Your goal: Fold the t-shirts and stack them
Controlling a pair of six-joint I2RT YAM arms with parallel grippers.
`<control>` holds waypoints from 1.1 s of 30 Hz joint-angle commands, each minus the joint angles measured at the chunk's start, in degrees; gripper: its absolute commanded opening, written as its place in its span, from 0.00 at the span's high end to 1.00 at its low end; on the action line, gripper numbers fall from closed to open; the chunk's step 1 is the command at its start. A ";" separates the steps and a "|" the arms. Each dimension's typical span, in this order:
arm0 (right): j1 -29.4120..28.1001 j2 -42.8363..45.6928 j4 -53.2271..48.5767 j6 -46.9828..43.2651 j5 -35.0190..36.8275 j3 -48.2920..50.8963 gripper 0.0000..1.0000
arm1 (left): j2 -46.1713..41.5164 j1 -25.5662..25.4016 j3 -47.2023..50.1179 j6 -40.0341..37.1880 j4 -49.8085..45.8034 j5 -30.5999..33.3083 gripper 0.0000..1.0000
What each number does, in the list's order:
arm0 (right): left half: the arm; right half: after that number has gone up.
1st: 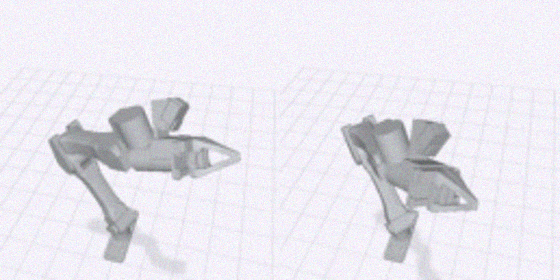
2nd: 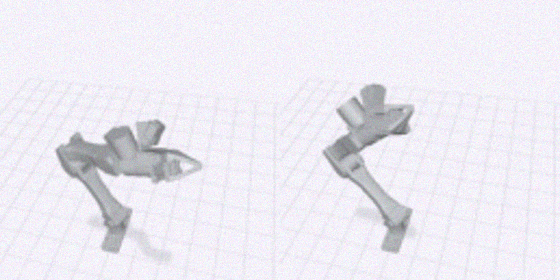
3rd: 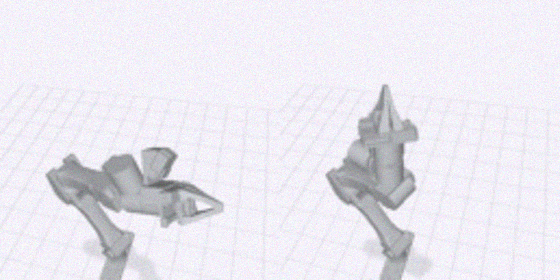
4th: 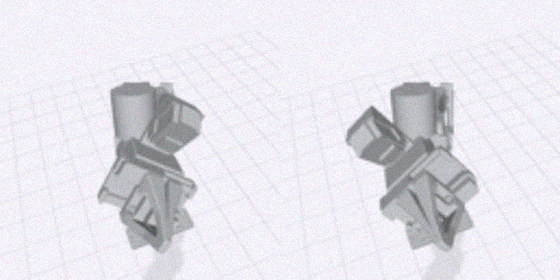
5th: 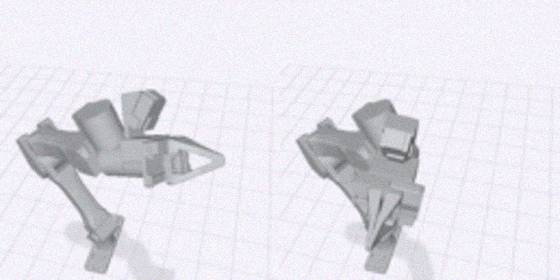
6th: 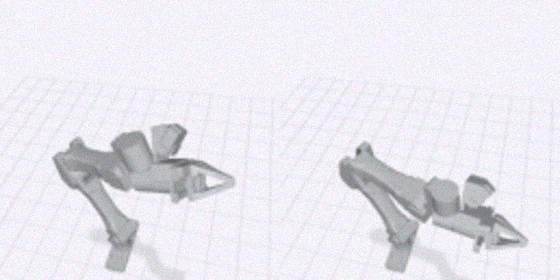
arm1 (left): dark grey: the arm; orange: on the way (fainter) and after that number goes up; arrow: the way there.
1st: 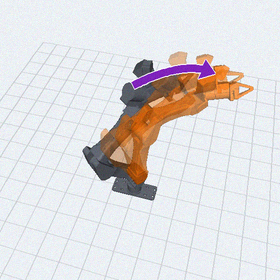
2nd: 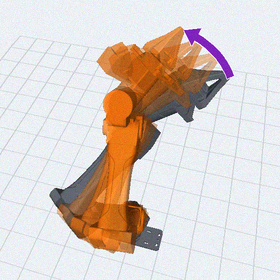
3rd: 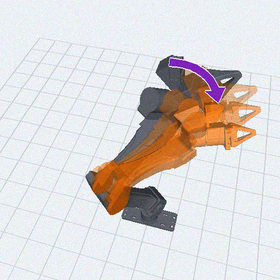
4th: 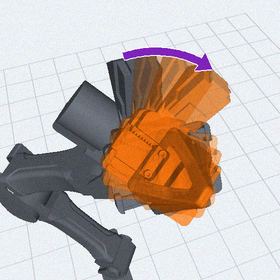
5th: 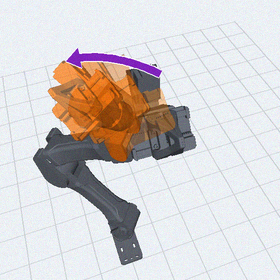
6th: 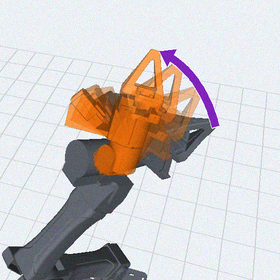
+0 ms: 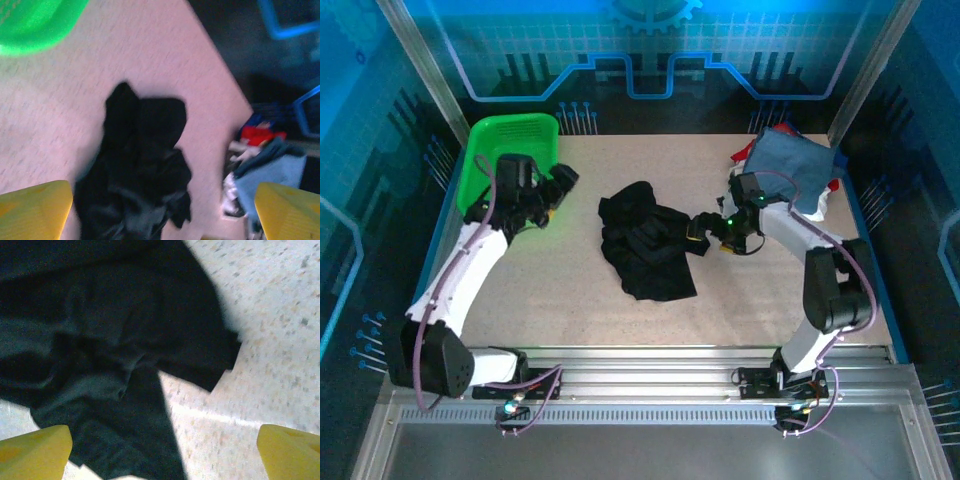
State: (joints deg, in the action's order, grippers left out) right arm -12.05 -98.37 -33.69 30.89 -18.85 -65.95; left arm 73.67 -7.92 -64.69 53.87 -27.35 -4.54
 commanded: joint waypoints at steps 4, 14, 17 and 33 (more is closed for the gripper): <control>1.27 -7.31 -0.86 -1.10 -6.68 -5.91 0.08 | -7.18 -2.99 7.91 -0.20 -10.15 5.15 0.06; 3.24 -8.93 2.01 -0.62 -9.09 -2.63 0.20 | -3.01 -27.68 19.66 13.06 -3.51 3.02 0.15; 3.37 -9.72 4.20 0.60 -9.57 -2.58 0.26 | 3.50 -30.57 18.93 14.58 2.19 3.44 0.22; 2.91 -16.21 6.32 3.53 -7.96 -7.96 0.55 | 26.01 -31.81 6.09 13.93 8.81 6.63 0.49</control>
State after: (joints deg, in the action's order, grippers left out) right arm -9.21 -112.97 -27.83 33.74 -26.61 -71.90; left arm 98.15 -39.99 -56.16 68.58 -18.87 0.38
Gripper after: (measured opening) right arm 0.463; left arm 0.529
